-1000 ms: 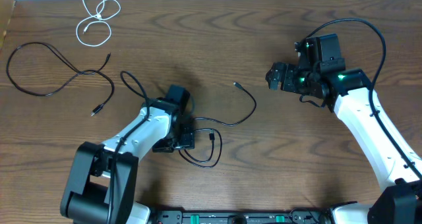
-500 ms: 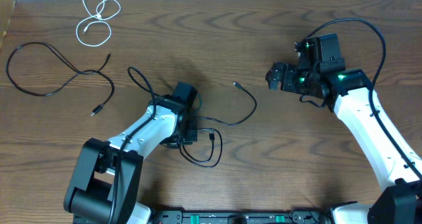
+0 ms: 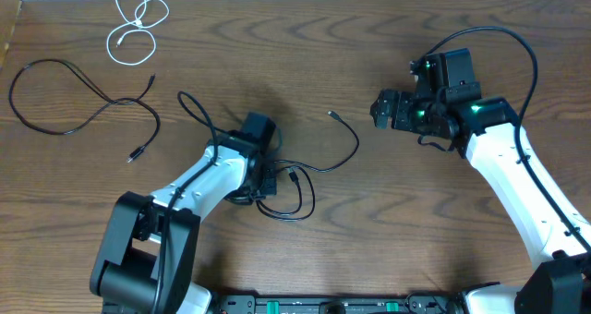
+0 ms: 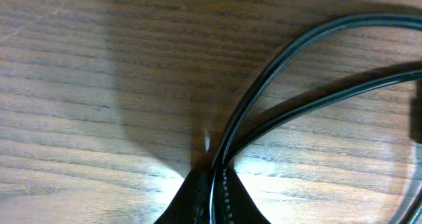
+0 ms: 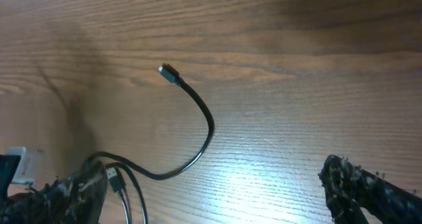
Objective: Untangle cables
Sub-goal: 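Carry the coiled black cable left with the left gripper and release it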
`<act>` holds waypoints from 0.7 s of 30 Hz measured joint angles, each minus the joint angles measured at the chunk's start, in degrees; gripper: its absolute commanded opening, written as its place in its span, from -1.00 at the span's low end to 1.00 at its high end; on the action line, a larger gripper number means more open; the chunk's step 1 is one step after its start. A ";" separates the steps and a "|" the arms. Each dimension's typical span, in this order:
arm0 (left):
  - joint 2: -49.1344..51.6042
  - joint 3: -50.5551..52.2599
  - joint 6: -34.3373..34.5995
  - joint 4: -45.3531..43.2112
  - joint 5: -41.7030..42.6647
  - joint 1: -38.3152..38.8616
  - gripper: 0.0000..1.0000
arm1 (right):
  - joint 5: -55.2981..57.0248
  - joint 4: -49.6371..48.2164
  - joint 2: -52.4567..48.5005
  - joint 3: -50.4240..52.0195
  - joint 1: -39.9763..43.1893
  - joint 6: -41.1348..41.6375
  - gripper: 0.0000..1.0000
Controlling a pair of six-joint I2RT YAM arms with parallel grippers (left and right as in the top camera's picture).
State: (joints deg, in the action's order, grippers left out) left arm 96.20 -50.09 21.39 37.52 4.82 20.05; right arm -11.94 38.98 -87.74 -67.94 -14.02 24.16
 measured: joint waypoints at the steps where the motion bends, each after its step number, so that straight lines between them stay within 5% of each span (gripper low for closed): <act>1: 0.02 0.00 0.00 0.09 0.02 -0.17 -0.85 | 0.00 0.07 0.00 0.00 0.00 0.00 0.99; 6: -2.71 -0.26 0.00 1.20 -0.15 -6.12 -0.85 | 0.00 1.03 0.00 0.00 -0.09 0.00 0.99; 21: -31.56 -1.14 0.09 1.01 -0.50 -29.99 -0.85 | -0.02 1.49 0.00 0.00 -1.03 0.00 0.99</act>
State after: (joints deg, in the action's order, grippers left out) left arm 64.64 -51.22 21.47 38.52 4.32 -9.93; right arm -11.97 40.47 -87.74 -67.94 -15.05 24.16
